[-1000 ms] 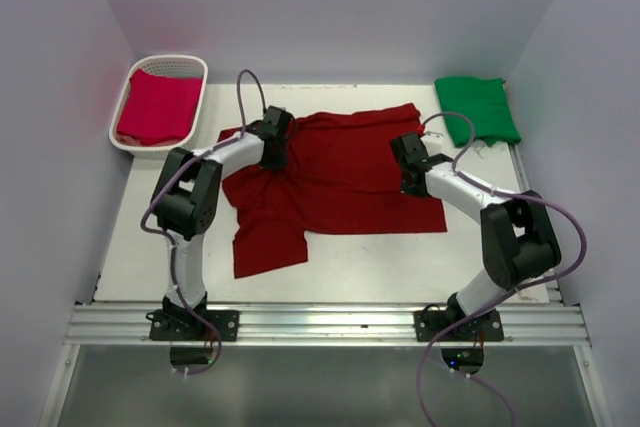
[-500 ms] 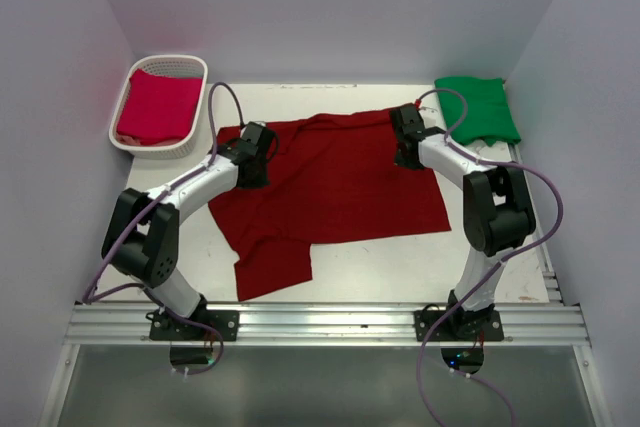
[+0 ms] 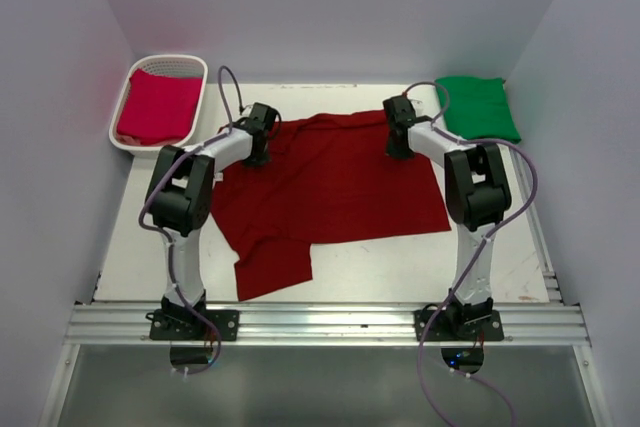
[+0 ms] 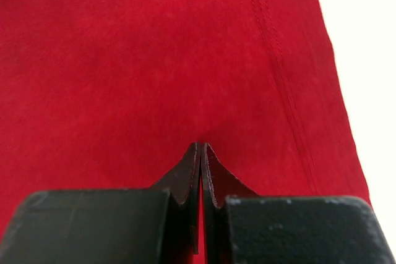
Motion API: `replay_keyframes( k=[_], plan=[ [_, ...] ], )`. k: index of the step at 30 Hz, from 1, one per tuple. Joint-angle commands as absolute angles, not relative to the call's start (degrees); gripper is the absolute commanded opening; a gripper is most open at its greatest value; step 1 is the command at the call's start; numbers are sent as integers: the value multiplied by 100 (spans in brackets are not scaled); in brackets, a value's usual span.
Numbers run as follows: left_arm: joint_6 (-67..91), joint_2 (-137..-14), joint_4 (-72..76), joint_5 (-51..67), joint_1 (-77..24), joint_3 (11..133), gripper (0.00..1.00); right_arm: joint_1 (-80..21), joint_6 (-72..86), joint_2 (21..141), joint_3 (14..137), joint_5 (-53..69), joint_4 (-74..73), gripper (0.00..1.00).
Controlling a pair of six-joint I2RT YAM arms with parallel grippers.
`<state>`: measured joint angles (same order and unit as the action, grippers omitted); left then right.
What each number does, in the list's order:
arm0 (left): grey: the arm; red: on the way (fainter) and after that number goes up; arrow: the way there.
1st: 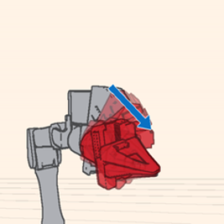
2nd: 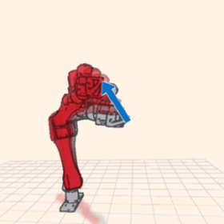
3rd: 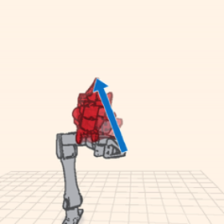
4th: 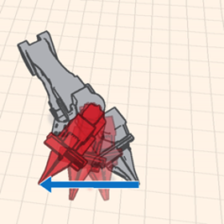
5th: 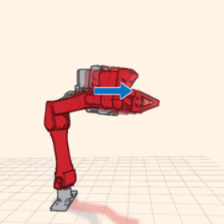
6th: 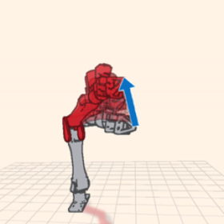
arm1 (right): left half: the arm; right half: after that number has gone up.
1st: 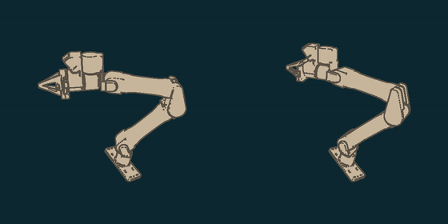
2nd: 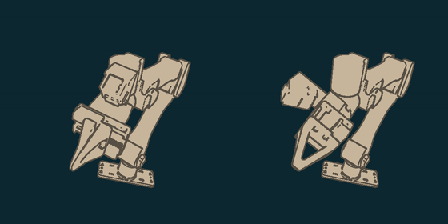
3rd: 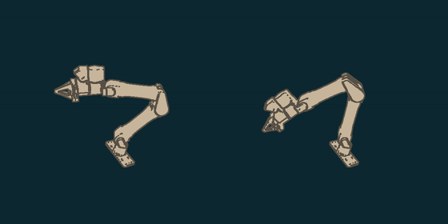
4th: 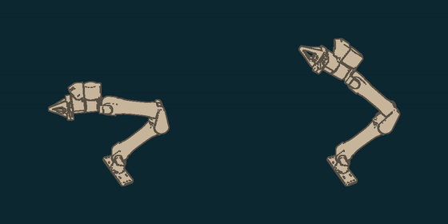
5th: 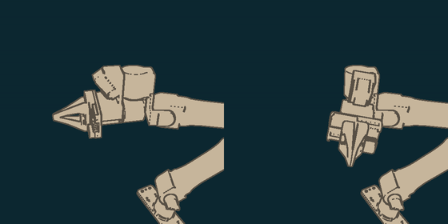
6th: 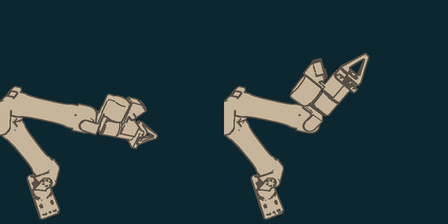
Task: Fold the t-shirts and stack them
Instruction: Flatten the tshirt out
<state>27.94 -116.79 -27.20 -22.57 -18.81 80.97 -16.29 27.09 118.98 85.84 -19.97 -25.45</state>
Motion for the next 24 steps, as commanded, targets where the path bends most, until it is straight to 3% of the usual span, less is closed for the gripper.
replay_keyframes(
  k=[1, 17, 20, 24],
  plan=[
    [2857, -12075, -2523, -2426, -1706, 8323, 0, -1521, 2487, 12198, 8921, -1872, -2452, 0],
    [2364, -13350, -2979, -1662, -1406, 10414, 0, -1020, 2663, 13166, 10211, -1626, -3023, 0],
    [2347, -13132, -2962, -1494, -1380, 10416, 0, -1011, 2540, 13035, 10275, -1486, -2980, 0],
    [2364, -11696, -2542, -1301, -1397, 9749, 0, -1028, 2383, 11503, 9047, -1205, -1743, 0]
  ],
)
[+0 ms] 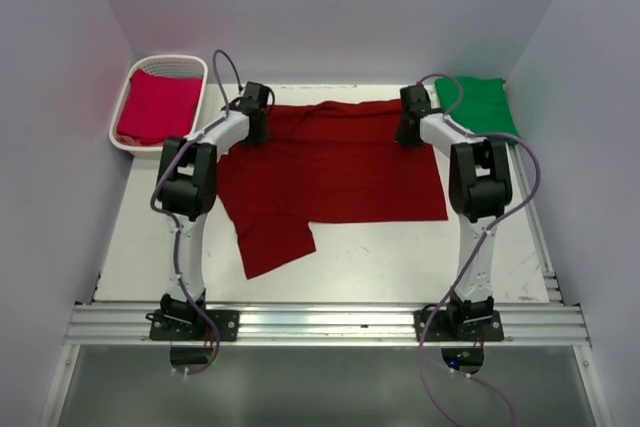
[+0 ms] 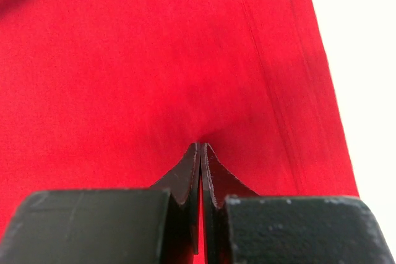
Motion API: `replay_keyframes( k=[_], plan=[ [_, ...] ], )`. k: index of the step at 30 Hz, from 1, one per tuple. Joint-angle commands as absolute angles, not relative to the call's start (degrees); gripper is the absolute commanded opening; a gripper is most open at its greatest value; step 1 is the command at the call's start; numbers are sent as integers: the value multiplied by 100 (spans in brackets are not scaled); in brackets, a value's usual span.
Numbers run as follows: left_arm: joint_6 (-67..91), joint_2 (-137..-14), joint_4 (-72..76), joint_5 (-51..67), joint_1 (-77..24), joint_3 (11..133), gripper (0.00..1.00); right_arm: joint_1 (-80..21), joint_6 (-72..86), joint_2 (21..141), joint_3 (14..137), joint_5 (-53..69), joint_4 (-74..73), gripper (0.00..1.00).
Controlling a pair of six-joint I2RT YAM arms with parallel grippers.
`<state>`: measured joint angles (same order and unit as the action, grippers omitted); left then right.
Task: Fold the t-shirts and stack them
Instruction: Flatten the tshirt out
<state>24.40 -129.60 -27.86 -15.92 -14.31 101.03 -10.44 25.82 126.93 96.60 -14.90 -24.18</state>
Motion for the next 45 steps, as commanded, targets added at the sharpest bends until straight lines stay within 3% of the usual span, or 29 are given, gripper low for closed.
replay_keyframes(
  k=[1, 3, 5, 6, 10, 14, 21, 31, 45],
  plan=[
    [2373, -11324, -2383, -1292, -1406, 9260, 0, -1046, 2373, 11174, 8783, -1195, -1575, 0],
    [2364, -10185, -1891, -1335, -1476, 8695, 11, -1107, 2286, 10489, 7992, -1230, -1109, 0],
    [2347, -9513, -1776, -1450, -1573, 7991, 23, -1177, 2198, 9653, 7465, -1300, -1203, 23],
    [2364, -8979, -1828, -1450, -1652, 7798, 27, -1195, 2171, 9424, 7340, -1327, -1317, 44],
    [2540, -8219, -2714, -1328, -1994, 6876, 39, -1406, 2250, 8571, 6734, -1608, -2178, 56],
    [3205, -8007, -3970, -1125, -2442, 6014, 38, -1617, 2522, 7842, 6066, -1653, -2802, 57],
    [4315, -7612, -4412, -729, -3540, 4607, 36, -1758, 2724, 7032, 5248, -1380, -3120, 59],
    [4808, -7190, -5124, -949, -4192, 4483, 41, -1793, 2707, 7022, 4905, -1301, -3085, 61],
    [5027, -7831, -4808, -1073, -4175, 3955, 43, -1784, 2733, 7022, 4913, -1397, -3120, 61]
  ],
)
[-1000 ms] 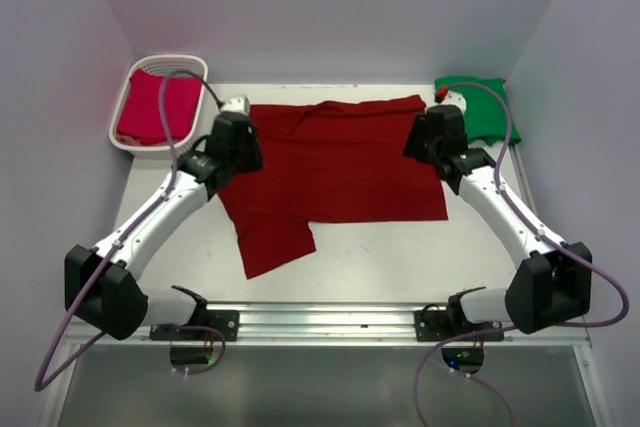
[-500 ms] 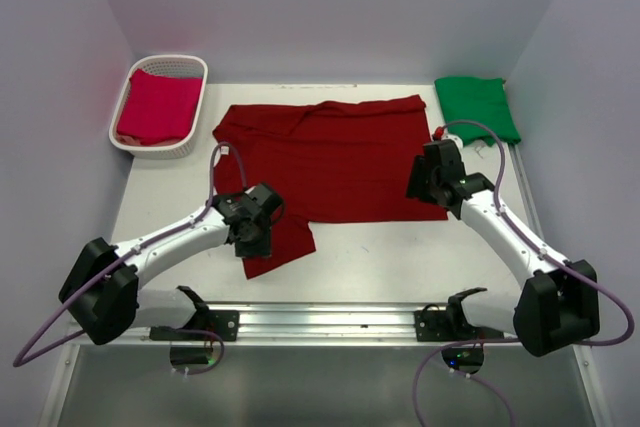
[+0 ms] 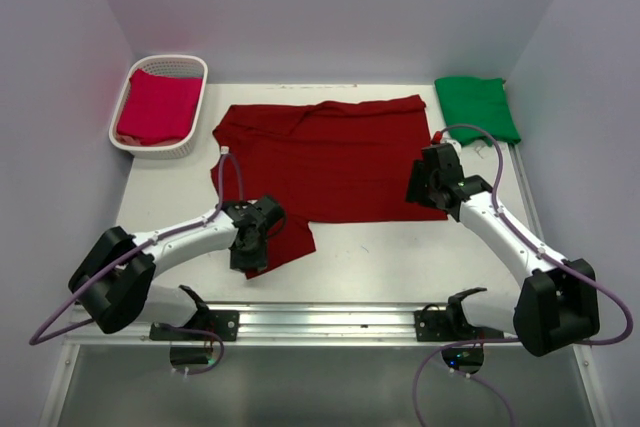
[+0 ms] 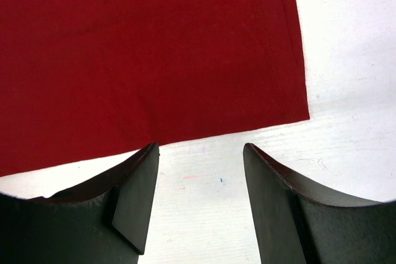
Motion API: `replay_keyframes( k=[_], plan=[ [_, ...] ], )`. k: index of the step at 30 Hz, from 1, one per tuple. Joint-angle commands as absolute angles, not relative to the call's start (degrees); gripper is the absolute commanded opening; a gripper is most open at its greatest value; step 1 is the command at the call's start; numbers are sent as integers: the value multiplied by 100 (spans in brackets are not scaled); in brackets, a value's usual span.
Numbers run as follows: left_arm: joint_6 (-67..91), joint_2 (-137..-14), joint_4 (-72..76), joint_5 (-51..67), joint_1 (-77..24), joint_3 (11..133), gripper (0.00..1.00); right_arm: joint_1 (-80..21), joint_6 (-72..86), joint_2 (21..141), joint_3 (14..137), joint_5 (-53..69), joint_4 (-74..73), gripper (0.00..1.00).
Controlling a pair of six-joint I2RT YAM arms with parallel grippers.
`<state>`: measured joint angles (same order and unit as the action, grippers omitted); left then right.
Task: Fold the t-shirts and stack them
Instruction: Flatten the tshirt out
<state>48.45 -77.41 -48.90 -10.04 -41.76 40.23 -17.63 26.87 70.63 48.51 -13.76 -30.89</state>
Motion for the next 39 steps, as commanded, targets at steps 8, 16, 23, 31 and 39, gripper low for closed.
replay_keyframes(
  k=[8, 16, 23, 31, 39],
  plan=[
    [4975, -8216, -4316, -774, -4175, 3727, 45, -1793, 2733, 6855, 4869, -1520, -3208, 61],
    [4948, -8245, -4113, -580, -4175, 3533, 0, -1784, 2909, 6961, 4729, -1723, -3164, 47],
    [5080, -7490, -4701, -843, -4192, 3954, 0, -1618, 3637, 7575, 4395, -2672, -3033, 38],
    [5229, -6803, -5387, -1371, -4192, 4368, 0, -1231, 4596, 8464, 4122, -2855, -2664, 80],
    [5142, -6882, -5133, -1222, -4192, 4149, 0, -984, 4527, 8017, 4113, -2760, -2426, 76]
  ],
)
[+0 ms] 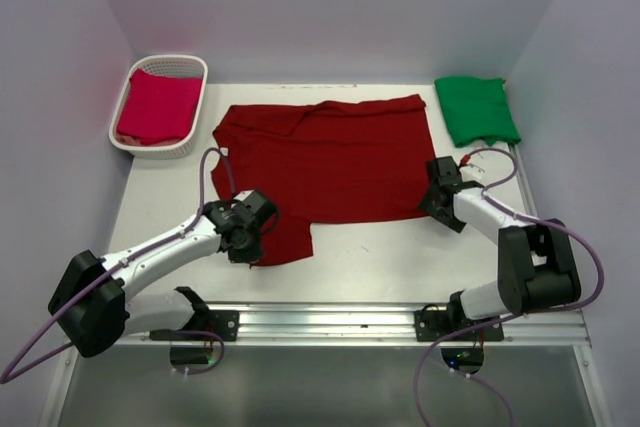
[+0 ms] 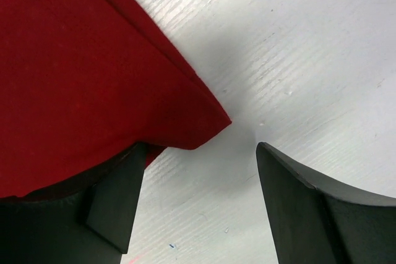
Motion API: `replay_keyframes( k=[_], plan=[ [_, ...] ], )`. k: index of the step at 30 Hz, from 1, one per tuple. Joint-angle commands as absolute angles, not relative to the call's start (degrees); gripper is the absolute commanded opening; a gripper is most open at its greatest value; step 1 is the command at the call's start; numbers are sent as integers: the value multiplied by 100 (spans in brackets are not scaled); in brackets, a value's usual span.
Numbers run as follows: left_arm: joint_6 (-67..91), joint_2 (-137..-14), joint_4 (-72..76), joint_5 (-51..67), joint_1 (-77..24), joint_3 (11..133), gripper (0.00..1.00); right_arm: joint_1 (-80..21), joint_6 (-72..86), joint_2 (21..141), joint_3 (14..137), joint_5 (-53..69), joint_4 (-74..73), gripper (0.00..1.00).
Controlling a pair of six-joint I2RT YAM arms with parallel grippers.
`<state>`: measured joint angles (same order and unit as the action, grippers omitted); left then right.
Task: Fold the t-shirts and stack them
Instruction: Flatten the tshirt out, then fold the tshirt
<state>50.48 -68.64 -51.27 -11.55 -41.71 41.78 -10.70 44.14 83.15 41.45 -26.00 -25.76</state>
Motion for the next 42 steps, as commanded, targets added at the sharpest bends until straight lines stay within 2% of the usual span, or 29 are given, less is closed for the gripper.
replay_keyframes(
  k=[1, 5, 8, 13, 22, 30, 42],
  plan=[
    [5133, -6882, -5133, -1230, -4201, 4140, 0, -984, 4474, 7903, 4087, -2716, -2426, 75],
    [5098, -6882, -5142, -1231, -4192, 4140, 0, -984, 4368, 6850, 3859, -2549, -2460, 71],
    [5080, -6899, -5124, -1239, -4192, 4131, 0, -976, 4324, 6496, 3744, -2785, -2531, 71],
    [5010, -7005, -5054, -1204, -4192, 4122, 0, -818, 4456, 7048, 3885, -2830, -2584, 70],
    [5115, -6768, -5150, -1239, -4192, 3999, 0, -536, 4526, 7550, 3735, -2812, -2013, 58],
    [5159, -6741, -5194, -1257, -4201, 3973, 0, -325, 4562, 7910, 3639, -2514, -1565, 51],
    [5177, -6785, -5142, -1230, -4192, 3946, 0, -308, 4491, 7690, 3489, -2233, -1231, 46]
  ],
)
